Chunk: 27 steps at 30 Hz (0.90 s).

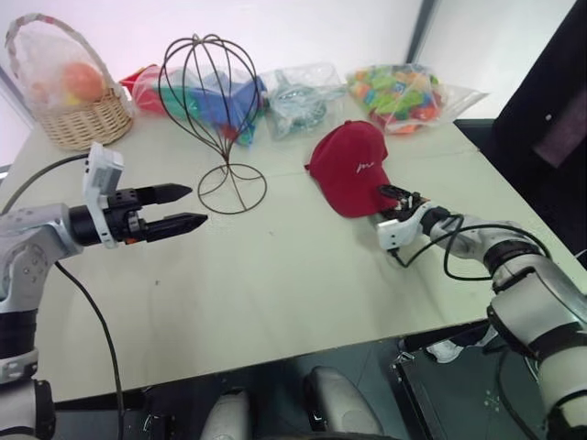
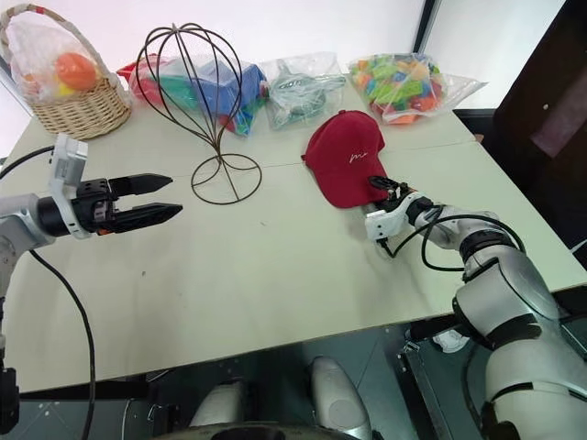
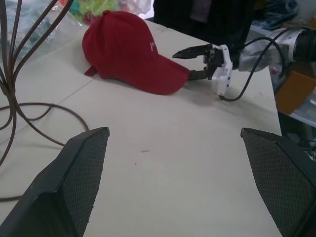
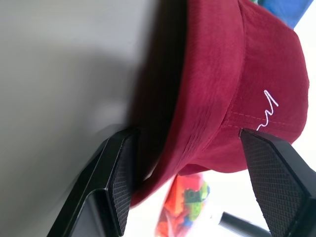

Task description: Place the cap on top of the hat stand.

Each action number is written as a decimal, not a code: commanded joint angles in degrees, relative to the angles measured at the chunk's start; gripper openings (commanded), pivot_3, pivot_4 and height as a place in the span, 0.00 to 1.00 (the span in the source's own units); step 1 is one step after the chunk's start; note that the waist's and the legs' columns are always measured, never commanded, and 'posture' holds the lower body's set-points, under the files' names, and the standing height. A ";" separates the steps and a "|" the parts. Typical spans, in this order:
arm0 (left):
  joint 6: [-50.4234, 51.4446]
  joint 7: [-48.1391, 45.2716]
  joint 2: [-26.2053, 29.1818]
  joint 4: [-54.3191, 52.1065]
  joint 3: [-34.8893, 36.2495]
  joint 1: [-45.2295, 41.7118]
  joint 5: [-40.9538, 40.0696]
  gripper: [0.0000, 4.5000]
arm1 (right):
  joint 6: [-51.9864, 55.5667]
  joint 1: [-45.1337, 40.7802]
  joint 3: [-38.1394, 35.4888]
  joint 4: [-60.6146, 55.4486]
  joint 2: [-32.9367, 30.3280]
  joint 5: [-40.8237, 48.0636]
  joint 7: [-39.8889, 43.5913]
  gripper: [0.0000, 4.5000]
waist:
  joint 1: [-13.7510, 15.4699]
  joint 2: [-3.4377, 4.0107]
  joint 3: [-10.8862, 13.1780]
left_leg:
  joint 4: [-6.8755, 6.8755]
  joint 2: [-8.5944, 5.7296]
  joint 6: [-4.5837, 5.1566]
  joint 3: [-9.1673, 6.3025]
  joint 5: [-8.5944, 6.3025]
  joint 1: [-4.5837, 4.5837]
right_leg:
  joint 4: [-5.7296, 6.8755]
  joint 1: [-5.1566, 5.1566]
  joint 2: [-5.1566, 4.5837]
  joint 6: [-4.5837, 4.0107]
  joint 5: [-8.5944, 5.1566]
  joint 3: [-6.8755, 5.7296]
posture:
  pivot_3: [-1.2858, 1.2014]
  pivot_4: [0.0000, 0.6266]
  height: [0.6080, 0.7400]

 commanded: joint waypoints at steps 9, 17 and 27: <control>-0.71 1.53 0.19 -2.81 3.31 1.82 -1.31 1.00 | 0.09 0.56 1.60 -0.65 3.55 0.42 2.29 0.33 | -0.13 0.06 0.03 | -0.13 0.02 0.00 -0.02 0.00 0.02 | 0.00 -0.10 0.02 -0.03 0.01 -0.01 | 0.52 0.24 1.00; -0.68 1.92 0.14 -3.21 3.72 2.41 -1.49 1.00 | 0.03 0.88 1.76 -0.52 3.99 0.93 2.38 0.01 | -0.18 0.13 0.06 | -0.17 0.01 0.00 0.00 0.00 0.04 | -0.01 -0.09 0.01 -0.03 0.01 -0.01 | 0.52 0.24 1.00; -1.16 2.00 0.43 -2.75 4.12 2.97 -1.41 1.00 | -3.82 -2.04 -6.23 -4.01 -1.84 9.59 4.87 0.01 | 0.04 0.80 0.47 | -0.16 -0.04 0.00 0.00 0.00 -0.04 | -0.02 -0.13 -0.05 -0.03 0.01 -0.01 | 0.52 0.24 1.00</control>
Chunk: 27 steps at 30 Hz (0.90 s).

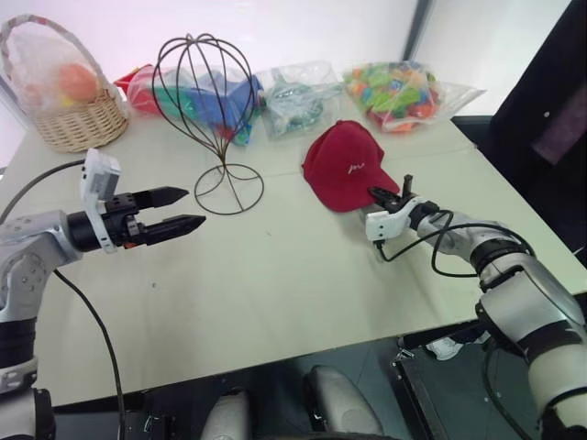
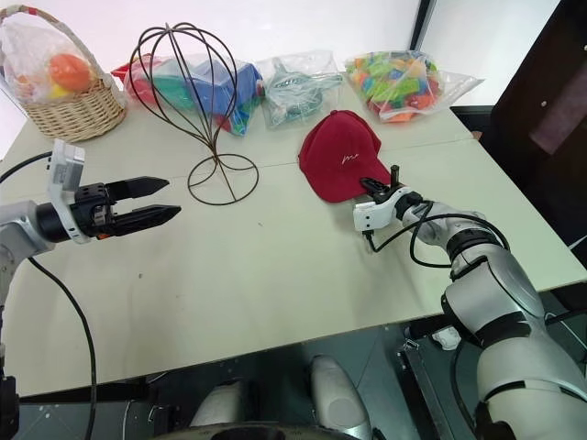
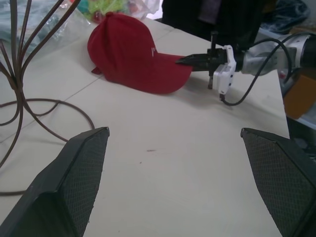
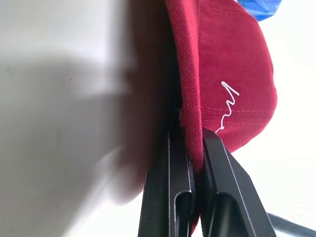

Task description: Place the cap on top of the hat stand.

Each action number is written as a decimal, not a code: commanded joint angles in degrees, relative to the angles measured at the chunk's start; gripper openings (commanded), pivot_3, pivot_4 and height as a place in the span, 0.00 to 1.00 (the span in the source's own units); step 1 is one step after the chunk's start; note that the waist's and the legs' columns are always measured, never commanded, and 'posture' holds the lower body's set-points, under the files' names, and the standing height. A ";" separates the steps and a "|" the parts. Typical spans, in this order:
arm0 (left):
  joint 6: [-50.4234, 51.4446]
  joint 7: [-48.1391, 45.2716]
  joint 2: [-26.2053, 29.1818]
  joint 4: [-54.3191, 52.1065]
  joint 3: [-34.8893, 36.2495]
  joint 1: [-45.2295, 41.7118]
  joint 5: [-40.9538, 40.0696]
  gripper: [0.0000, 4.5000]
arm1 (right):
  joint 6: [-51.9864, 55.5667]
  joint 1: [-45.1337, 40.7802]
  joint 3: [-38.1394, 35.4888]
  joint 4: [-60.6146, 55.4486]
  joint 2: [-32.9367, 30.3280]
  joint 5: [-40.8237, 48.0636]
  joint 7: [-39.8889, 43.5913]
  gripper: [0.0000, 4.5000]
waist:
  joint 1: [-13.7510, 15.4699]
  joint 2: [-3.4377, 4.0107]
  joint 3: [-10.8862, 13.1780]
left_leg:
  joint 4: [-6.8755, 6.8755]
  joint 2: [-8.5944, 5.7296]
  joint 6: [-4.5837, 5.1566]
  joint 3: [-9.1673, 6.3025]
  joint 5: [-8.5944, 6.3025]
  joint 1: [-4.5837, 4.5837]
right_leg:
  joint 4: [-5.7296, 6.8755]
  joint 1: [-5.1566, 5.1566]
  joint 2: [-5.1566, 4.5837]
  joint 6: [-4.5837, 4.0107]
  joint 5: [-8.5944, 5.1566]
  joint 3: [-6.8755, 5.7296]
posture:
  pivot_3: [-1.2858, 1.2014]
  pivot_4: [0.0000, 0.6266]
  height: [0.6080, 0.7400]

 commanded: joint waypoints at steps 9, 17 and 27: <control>-2.76 -1.35 0.96 2.51 0.93 -3.26 0.56 1.00 | -7.18 -11.24 -12.10 -12.22 -12.96 12.20 15.75 0.01 | 1.94 1.10 0.69 | 0.04 -0.20 -0.29 -0.03 0.17 -1.18 | 0.17 -1.20 -0.23 0.04 0.01 -0.04 | 0.52 0.24 1.00; -5.15 -2.21 0.01 5.77 -0.51 -6.13 2.40 1.00 | 1.06 -17.40 -17.67 -18.71 -11.51 17.62 27.58 0.01 | 2.70 1.14 0.72 | -0.01 -0.25 -0.22 0.01 0.13 -1.18 | 0.10 -1.21 -0.32 0.04 0.01 -0.05 | 0.52 0.24 1.00; -5.99 -1.77 -0.32 7.14 0.26 -6.95 3.32 1.00 | 26.70 -26.52 -25.81 -38.12 -4.89 23.15 38.65 0.01 | 3.27 1.28 0.79 | 0.17 -0.28 -0.68 -0.12 0.38 -2.17 | 0.29 -2.13 -0.44 0.05 0.02 -0.21 | 0.52 0.24 1.00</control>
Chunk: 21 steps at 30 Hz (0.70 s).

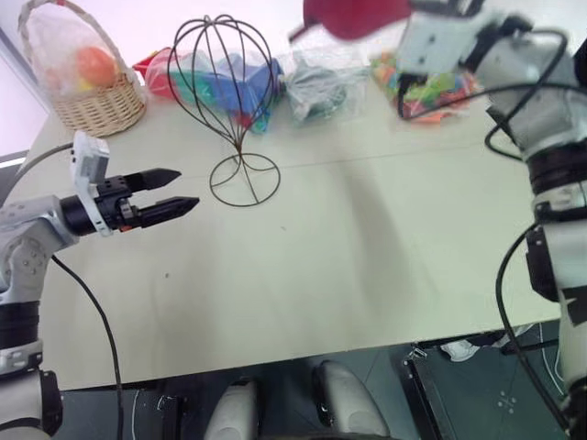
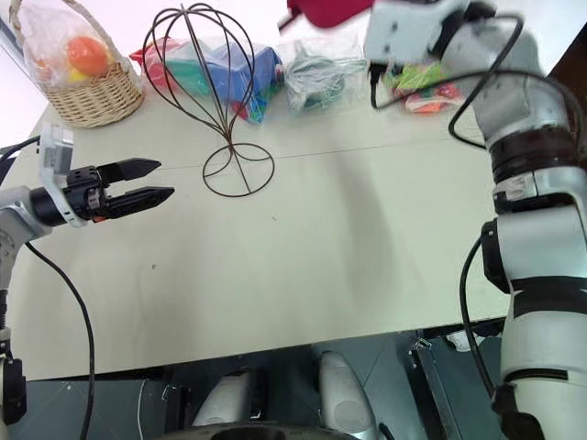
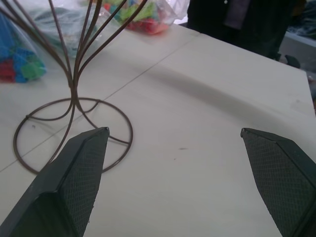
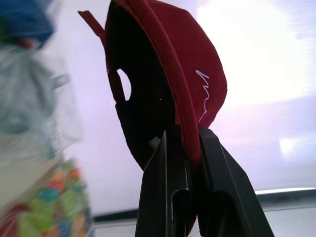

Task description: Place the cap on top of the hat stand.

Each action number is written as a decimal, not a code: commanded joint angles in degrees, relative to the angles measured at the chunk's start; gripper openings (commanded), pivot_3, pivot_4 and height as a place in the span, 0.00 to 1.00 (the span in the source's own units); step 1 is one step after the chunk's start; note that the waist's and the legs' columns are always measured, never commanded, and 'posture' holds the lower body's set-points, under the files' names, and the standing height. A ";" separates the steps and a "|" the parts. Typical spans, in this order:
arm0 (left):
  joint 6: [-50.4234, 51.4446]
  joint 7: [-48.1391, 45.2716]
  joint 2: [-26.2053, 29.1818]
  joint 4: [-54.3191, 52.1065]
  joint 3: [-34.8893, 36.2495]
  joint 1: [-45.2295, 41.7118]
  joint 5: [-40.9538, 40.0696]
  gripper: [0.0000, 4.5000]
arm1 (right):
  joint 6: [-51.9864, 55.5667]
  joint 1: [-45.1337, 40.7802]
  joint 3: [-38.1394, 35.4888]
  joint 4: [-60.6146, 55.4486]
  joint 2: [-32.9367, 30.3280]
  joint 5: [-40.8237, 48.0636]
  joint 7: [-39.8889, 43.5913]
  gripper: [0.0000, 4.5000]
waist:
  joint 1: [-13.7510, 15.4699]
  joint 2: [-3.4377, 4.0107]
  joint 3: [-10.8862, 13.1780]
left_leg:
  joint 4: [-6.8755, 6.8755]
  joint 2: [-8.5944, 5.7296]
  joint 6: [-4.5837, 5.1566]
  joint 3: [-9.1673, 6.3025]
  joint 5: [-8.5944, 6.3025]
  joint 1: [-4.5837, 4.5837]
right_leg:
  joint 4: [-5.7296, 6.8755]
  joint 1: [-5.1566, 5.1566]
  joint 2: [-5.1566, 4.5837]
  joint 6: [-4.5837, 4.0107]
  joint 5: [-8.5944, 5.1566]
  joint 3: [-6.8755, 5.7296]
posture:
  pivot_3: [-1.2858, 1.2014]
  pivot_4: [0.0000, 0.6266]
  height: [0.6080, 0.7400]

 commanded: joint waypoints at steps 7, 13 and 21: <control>-2.23 -0.73 2.90 3.94 2.17 -4.03 1.57 1.00 | 21.48 4.68 -6.63 -33.87 6.61 9.13 12.16 0.01 | -0.03 -0.06 -0.04 | 0.01 -0.05 0.01 -0.09 -0.01 -0.03 | -0.04 0.04 -0.07 0.02 0.01 -0.12 | 0.52 0.24 1.00; -1.65 -2.70 6.67 4.76 2.80 -7.52 1.21 1.00 | 29.95 11.68 -7.24 -46.34 9.15 11.06 15.40 0.01 | 0.17 -0.04 -0.03 | 0.51 -0.15 0.00 -0.35 0.00 -0.52 | 0.04 -0.09 -0.27 0.09 0.05 -0.57 | 0.52 0.24 1.00; 3.16 -1.13 9.87 -2.03 8.72 -3.72 -2.35 1.00 | 33.23 14.89 -6.10 -51.69 14.17 11.04 13.07 0.01 | -0.05 -0.04 -0.03 | 0.67 -0.26 -0.02 -0.42 0.01 -0.80 | 0.08 -0.28 -0.45 0.17 0.10 -0.82 | 0.52 0.24 1.00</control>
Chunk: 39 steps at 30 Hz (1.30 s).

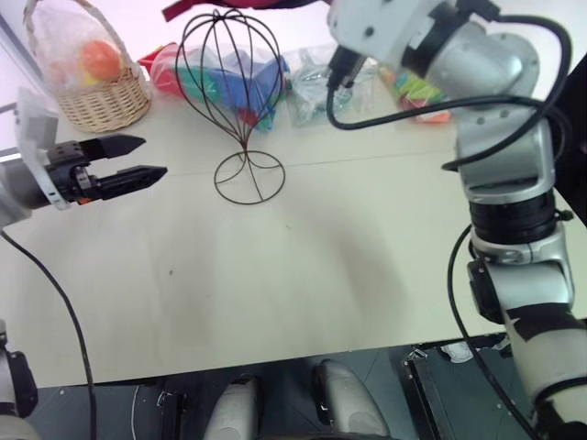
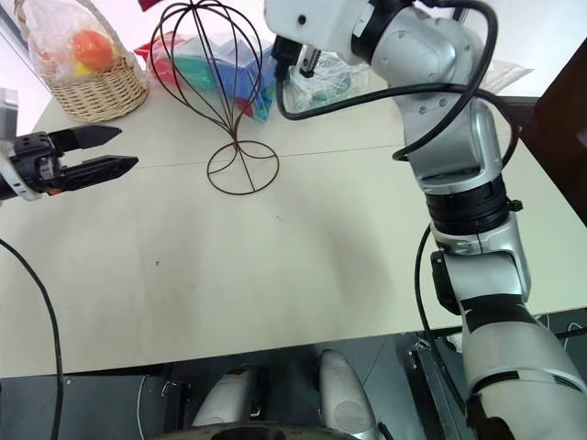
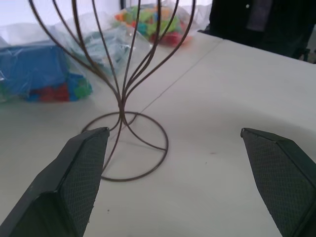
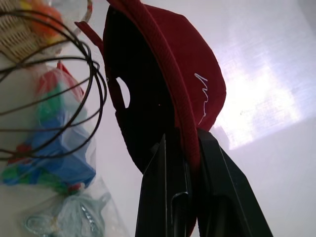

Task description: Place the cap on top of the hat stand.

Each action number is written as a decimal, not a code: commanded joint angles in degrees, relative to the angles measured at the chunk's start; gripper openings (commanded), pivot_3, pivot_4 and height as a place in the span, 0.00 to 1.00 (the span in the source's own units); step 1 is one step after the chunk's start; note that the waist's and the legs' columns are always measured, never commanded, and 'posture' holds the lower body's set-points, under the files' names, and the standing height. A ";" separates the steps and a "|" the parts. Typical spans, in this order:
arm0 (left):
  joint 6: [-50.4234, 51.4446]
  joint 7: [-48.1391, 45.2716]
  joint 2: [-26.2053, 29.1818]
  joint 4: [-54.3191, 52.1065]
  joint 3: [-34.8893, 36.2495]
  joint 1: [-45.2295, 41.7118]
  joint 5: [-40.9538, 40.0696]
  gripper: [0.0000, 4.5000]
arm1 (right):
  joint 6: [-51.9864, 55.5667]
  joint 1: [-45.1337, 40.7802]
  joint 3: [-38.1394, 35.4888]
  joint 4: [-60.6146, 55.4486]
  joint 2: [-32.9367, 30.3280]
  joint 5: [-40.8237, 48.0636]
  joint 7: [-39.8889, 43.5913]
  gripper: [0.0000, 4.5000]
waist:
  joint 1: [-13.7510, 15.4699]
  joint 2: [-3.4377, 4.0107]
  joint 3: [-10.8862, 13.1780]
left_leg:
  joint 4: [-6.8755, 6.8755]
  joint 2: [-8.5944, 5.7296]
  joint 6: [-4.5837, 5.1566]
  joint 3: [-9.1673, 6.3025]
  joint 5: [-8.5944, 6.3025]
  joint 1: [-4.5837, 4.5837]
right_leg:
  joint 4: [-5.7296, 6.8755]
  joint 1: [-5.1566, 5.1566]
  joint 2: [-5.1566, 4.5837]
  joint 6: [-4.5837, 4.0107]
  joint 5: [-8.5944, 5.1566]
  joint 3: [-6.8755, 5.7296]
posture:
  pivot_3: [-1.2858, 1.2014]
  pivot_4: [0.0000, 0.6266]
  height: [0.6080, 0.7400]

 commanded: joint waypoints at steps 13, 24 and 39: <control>2.65 5.91 2.28 -4.65 14.02 6.42 -3.93 1.00 | -3.57 7.15 0.34 -7.11 3.05 0.77 -1.90 0.01 | 0.02 -0.01 -0.01 | 0.03 0.00 0.00 0.00 0.00 0.00 | 0.01 0.02 -0.02 0.00 0.00 -0.03 | 0.52 0.24 1.00; 1.94 7.50 2.83 -3.20 15.99 6.64 -4.04 1.00 | -0.93 16.91 4.79 -10.93 7.34 -2.46 -3.46 0.01 | 0.01 -0.01 -0.03 | 0.05 0.00 0.00 -0.01 0.00 0.00 | 0.03 0.03 -0.01 0.00 0.00 -0.04 | 0.52 0.24 1.00; -0.96 8.89 -0.08 -2.31 13.38 6.31 -3.63 1.00 | -11.12 -1.24 -0.68 3.67 5.79 -4.19 -11.87 0.01 | -0.11 -0.01 -0.03 | 0.06 -0.01 -0.08 0.02 0.05 0.02 | 0.09 0.00 -0.04 0.00 0.01 -0.08 | 0.52 0.24 1.00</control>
